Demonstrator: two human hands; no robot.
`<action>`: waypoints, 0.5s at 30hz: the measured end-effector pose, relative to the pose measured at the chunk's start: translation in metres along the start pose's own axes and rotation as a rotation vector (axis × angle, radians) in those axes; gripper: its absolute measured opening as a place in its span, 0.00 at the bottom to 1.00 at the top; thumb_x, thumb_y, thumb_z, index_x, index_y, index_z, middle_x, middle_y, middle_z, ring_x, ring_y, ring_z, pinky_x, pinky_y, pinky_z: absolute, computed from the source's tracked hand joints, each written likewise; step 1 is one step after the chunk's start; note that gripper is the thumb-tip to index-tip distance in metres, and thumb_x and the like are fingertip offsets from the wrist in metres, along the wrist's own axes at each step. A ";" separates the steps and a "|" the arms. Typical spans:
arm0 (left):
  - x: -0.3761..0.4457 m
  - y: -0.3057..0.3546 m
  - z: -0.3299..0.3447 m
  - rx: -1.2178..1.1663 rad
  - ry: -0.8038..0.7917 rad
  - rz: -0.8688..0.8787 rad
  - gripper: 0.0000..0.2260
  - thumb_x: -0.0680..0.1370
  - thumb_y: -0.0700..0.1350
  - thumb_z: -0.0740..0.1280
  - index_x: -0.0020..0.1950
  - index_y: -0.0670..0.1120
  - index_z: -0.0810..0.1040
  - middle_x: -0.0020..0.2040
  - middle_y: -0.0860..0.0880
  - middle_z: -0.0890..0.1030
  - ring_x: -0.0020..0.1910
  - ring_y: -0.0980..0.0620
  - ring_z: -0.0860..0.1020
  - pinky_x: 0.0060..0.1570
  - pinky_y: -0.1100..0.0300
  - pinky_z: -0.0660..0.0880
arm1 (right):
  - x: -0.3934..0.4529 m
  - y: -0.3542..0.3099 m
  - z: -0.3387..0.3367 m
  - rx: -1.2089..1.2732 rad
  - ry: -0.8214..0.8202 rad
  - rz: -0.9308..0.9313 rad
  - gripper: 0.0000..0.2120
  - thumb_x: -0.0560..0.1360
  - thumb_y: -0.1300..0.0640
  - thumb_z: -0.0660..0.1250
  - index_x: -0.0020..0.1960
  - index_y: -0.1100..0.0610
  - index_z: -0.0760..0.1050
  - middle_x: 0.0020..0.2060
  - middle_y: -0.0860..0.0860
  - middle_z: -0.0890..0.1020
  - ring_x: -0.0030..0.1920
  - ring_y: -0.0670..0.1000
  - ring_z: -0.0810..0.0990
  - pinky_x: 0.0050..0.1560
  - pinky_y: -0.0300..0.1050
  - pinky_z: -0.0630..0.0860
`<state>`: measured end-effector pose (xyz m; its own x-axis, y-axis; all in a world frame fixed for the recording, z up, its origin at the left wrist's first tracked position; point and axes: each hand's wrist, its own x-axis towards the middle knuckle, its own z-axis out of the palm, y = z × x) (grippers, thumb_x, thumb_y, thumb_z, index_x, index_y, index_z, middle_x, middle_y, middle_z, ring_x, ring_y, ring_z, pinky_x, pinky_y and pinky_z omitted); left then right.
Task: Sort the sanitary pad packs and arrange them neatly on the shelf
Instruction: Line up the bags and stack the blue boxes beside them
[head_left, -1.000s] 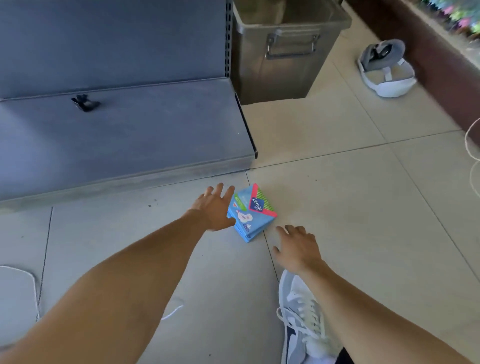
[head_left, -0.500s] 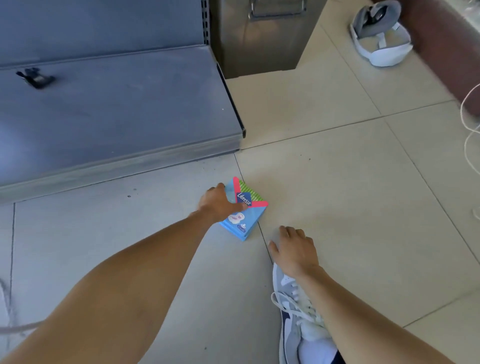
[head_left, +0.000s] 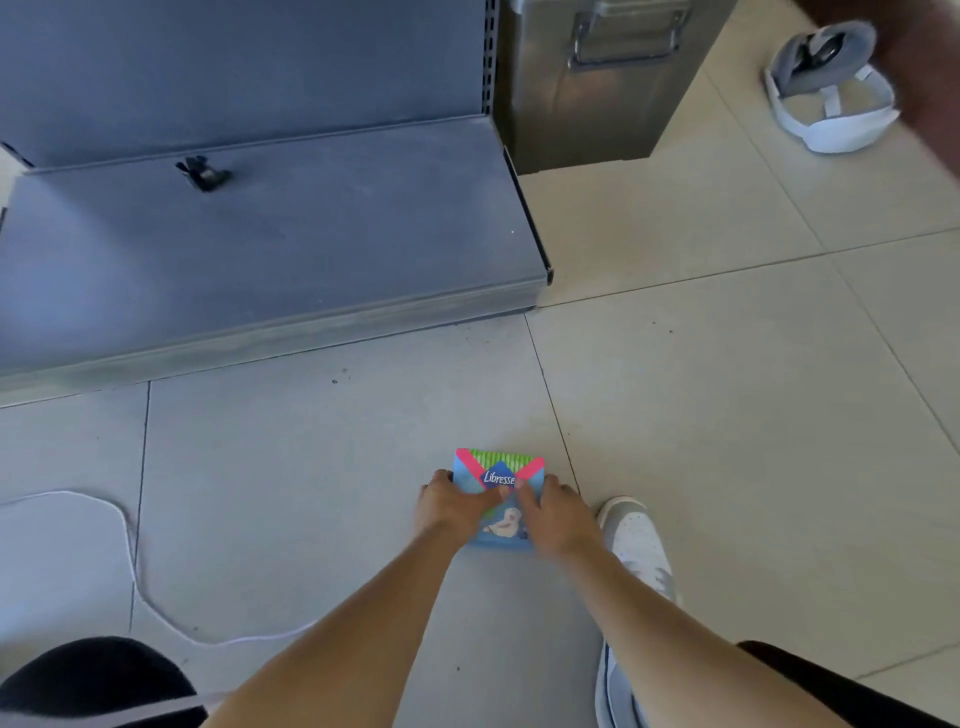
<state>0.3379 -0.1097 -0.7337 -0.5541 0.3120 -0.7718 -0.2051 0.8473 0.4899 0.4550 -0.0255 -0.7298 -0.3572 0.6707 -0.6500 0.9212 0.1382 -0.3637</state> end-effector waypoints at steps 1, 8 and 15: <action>-0.004 -0.002 -0.005 -0.222 -0.065 -0.069 0.20 0.70 0.54 0.77 0.54 0.44 0.76 0.45 0.49 0.81 0.37 0.52 0.81 0.37 0.59 0.74 | -0.003 -0.002 0.003 0.048 -0.006 0.025 0.25 0.80 0.40 0.55 0.63 0.61 0.68 0.56 0.59 0.77 0.56 0.60 0.77 0.54 0.50 0.73; -0.034 0.000 -0.065 -0.633 -0.331 -0.085 0.14 0.73 0.39 0.73 0.58 0.47 0.79 0.50 0.44 0.83 0.48 0.44 0.81 0.48 0.53 0.77 | -0.022 -0.024 -0.028 0.198 -0.039 -0.027 0.31 0.70 0.32 0.68 0.57 0.58 0.72 0.51 0.54 0.81 0.52 0.56 0.80 0.52 0.50 0.77; -0.073 0.035 -0.134 -0.632 -0.313 0.079 0.14 0.74 0.43 0.74 0.59 0.49 0.78 0.56 0.44 0.82 0.52 0.44 0.81 0.54 0.50 0.77 | -0.052 -0.089 -0.073 0.410 -0.070 -0.182 0.25 0.58 0.36 0.78 0.45 0.52 0.79 0.42 0.50 0.85 0.43 0.50 0.85 0.49 0.53 0.82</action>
<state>0.2632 -0.1605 -0.6057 -0.3480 0.5511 -0.7584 -0.6552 0.4356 0.6172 0.4032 -0.0196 -0.6150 -0.5300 0.6093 -0.5898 0.7108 -0.0601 -0.7008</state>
